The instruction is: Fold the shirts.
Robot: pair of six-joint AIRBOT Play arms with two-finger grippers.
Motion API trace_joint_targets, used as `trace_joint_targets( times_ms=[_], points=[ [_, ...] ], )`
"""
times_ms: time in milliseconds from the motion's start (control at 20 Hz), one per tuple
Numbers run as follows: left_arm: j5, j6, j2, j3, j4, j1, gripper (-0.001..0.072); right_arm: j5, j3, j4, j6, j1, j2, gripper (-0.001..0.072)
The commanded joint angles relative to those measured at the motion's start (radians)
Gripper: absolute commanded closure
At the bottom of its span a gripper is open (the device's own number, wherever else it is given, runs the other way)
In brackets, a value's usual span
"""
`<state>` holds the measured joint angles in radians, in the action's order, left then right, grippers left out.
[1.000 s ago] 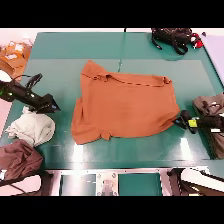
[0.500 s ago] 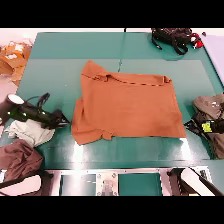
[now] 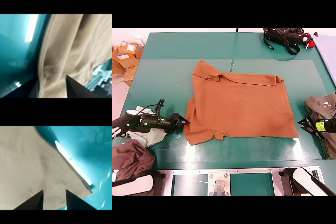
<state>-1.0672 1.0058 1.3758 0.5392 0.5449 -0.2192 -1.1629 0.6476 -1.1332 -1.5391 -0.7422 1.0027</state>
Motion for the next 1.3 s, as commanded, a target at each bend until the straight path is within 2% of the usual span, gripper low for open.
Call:
trace_joint_targets(
  times_ms=[0, 50, 150, 300, 450, 500, 550, 600, 900, 1150, 1250],
  points=[
    [-0.029, -0.109, 0.053, -0.013, -0.087, 0.0, 0.0524, -0.044, 0.04, 0.0, 0.037, -0.054, 0.071, 0.0379],
    [-0.035, -0.134, 0.062, -0.012, -0.099, 0.0, 0.0636, -0.074, 0.059, -0.001, 0.065, -0.084, 0.101, 0.0378],
    [-0.057, -0.157, 0.063, -0.007, -0.104, 0.0, 0.0682, -0.105, 0.071, -0.001, 0.118, -0.161, 0.147, 0.0378],
    [-0.092, -0.177, 0.061, 0.021, -0.087, 0.0, 0.0683, -0.13, 0.071, 0.006, 0.245, -0.272, 0.219, 0.0377],
    [-0.078, -0.175, 0.047, 0.045, -0.075, 0.0, 0.0683, -0.158, 0.063, 0.116, 0.393, -0.305, 0.319, 0.0376],
    [-0.078, -0.176, 0.047, 0.05, -0.074, 0.0, 0.0683, -0.14, 0.053, 0.145, 0.443, -0.296, 0.345, 0.0337],
    [-0.077, -0.176, 0.047, 0.05, -0.074, 0.0, 0.0683, -0.119, 0.042, 0.171, 0.487, -0.284, 0.367, 0.0257],
    [-0.078, -0.176, 0.047, 0.05, -0.075, 0.0, 0.0683, -0.095, 0.031, 0.191, 0.514, -0.27, 0.388, 0.025],
    [-0.076, -0.177, 0.047, 0.05, -0.074, 0.0, 0.0683, -0.095, 0.023, 0.25, 0.602, -0.159, 0.483, 0.025],
    [-0.079, -0.177, 0.047, 0.05, -0.073, 0.0, 0.0683, -0.132, 0.024, 0.174, 0.575, -0.157, 0.483, 0.0255],
    [-0.097, -0.177, 0.046, 0.05, -0.073, 0.0, 0.0683, -0.138, 0.025, 0.17, 0.571, -0.157, 0.483, 0.035]
  ],
)
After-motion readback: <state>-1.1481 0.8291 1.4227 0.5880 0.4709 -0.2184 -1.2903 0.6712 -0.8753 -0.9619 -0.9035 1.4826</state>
